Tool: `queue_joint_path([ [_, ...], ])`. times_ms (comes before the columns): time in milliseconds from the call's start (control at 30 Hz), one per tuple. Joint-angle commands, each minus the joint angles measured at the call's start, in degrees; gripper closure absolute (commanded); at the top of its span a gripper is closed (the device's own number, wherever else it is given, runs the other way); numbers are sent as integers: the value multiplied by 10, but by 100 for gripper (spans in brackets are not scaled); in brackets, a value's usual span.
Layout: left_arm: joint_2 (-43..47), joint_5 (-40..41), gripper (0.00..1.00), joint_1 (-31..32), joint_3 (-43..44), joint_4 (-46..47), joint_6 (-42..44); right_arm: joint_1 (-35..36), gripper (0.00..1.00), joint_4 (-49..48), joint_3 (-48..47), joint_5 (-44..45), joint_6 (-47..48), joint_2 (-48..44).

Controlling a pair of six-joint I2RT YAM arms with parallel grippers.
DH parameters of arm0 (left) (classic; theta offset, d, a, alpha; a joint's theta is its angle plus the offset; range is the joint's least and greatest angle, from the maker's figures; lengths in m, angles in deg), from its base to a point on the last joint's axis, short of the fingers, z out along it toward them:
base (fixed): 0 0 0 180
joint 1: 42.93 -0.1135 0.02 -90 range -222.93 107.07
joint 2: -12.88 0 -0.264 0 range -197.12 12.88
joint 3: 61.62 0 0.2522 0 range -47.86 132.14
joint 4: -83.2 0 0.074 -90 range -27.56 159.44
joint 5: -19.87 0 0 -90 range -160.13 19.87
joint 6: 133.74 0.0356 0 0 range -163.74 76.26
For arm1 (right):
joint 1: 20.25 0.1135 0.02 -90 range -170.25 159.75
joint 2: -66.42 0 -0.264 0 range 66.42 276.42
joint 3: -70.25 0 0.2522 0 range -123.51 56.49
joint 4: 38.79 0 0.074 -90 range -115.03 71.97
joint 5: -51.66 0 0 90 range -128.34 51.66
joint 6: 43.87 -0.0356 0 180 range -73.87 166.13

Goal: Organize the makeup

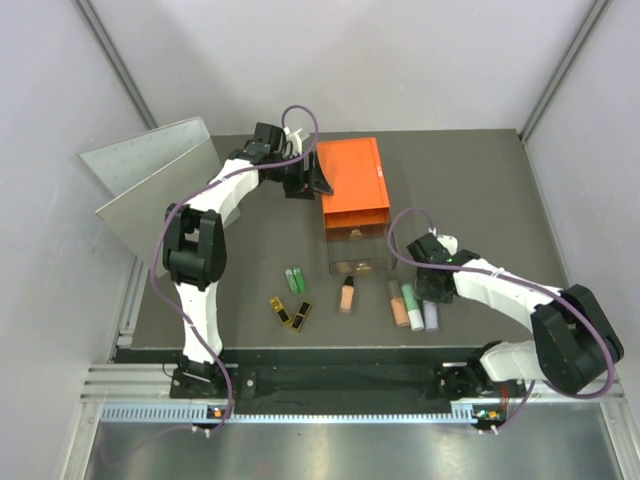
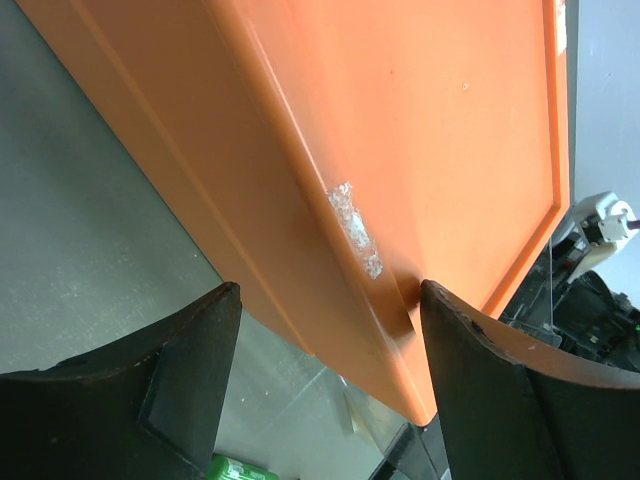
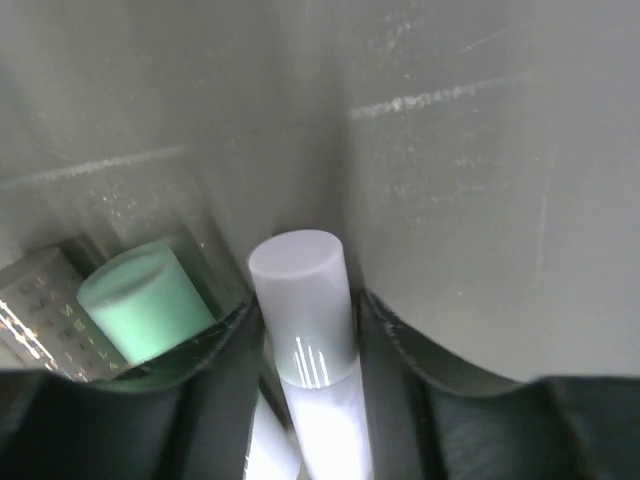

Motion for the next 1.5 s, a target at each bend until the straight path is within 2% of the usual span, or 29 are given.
queue_joint_path([
  [0,-18,57,24,0,-19,-68,39,-8,67,-34,9,-13,5,24],
  [67,-19,58,24,0,-19,-69,40,-8,77,-44,9,-17,4,32],
  [100,-19,58,24,0,-18,-69,39,-8,87,-48,10,-23,4,33],
  [200,-19,60,24,0,-18,-71,42,-7,100,-50,7,-26,7,29],
  [400,-20,60,24,0,-17,-69,40,-8,100,-6,-16,-7,14,-40],
  [567,-21,58,23,-1,-18,-66,38,-8,100,54,-73,24,20,-104],
  [733,-23,57,23,-1,-18,-63,36,-8,100,101,-155,59,39,-121],
  [900,-24,56,23,0,-17,-60,36,-8,100,114,-246,77,60,-102],
  [1100,-24,57,23,0,-17,-62,34,-7,100,85,-331,74,92,-61],
  [1467,-24,59,24,0,-20,-66,36,12,100,1,-400,41,112,34],
])
